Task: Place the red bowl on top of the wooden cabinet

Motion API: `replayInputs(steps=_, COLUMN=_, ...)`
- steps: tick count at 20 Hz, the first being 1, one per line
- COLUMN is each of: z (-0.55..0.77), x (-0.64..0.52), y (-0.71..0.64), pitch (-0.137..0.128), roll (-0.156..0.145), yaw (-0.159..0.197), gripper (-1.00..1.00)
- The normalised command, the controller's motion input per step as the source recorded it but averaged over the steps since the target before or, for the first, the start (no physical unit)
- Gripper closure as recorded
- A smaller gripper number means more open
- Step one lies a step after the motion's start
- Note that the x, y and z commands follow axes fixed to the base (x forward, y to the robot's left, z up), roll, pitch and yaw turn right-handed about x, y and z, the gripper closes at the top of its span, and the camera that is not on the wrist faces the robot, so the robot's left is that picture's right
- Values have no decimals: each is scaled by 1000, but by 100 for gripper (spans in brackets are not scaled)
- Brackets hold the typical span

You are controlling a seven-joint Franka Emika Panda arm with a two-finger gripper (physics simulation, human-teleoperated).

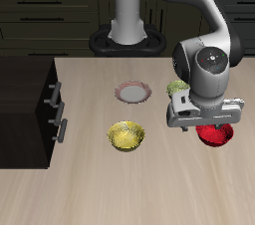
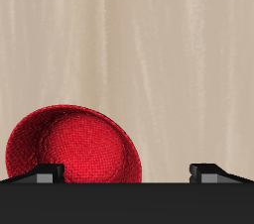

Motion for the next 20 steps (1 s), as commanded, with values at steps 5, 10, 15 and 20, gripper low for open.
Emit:
replayInputs(steps=5, z=-132, x=-41, y=-57, pitch=20, roll=-5, yaw=0, gripper=-100)
replayInputs(steps=10, z=-179, x=-19, y=-68, pitch=60, roll=2, yaw=-24, gripper=-100)
replayInputs(steps=15, z=-45, x=8, y=11, pitch=-11, roll=-7, yaw=22, gripper=-100)
replayInputs(steps=20, z=-185, x=-59, y=27, pitch=22, roll=-4, yaw=14, gripper=-100)
